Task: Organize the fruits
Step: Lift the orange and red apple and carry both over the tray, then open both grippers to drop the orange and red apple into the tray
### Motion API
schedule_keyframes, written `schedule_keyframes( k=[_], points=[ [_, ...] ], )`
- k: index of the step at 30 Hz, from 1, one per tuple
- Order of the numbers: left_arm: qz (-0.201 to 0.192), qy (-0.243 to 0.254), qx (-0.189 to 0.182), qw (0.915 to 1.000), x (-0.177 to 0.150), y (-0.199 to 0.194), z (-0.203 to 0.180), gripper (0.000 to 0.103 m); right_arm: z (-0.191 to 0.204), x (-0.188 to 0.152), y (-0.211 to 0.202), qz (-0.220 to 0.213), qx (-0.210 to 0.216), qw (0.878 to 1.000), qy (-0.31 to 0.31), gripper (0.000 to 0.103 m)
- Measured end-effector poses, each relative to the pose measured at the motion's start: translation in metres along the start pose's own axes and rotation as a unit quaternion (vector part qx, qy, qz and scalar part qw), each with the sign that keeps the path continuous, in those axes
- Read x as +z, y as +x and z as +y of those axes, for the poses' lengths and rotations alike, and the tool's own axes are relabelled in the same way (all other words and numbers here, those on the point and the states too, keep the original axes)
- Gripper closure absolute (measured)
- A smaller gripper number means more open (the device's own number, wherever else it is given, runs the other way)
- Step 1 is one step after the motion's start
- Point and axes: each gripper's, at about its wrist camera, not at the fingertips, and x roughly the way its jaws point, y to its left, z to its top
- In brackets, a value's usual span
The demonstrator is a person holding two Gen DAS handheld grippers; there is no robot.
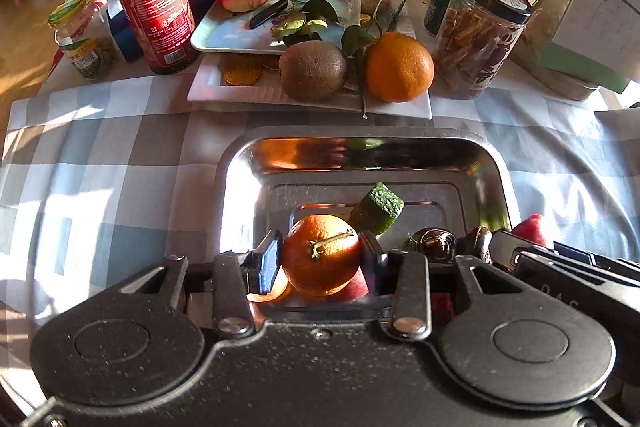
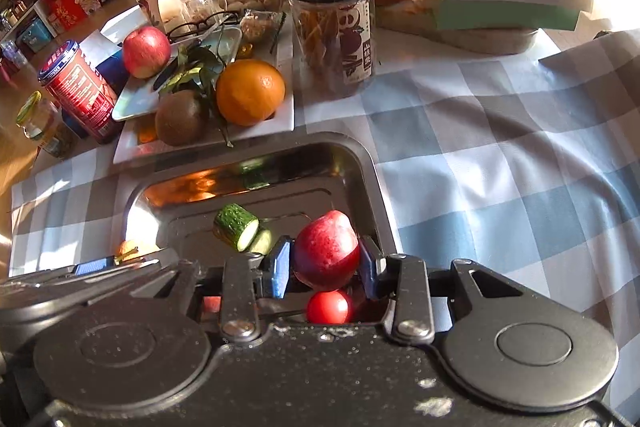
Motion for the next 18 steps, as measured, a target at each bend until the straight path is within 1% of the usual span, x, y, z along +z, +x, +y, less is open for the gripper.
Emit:
schedule_keyframes(
  k=[5,12,18],
  points=[
    [0.002,-0.012,0.002,0.9999,0.002,0.003,0.006,0.054,-0.002,0.002,0.000,-0.010,-0.005,1.000,0.004,0.067],
    [-0.002,-0.021,-0.001,0.9998,0.004,0.002,0.007,0.054,0.002,0.005,-0.004,-0.032,0.003,0.999,0.011,0.067],
    [-0.017,-0.028,0.000,0.9995,0.006,-0.003,0.009,0.054,0.007,0.007,-0.011,-0.058,0.013,0.998,0.006,0.066]
  ],
)
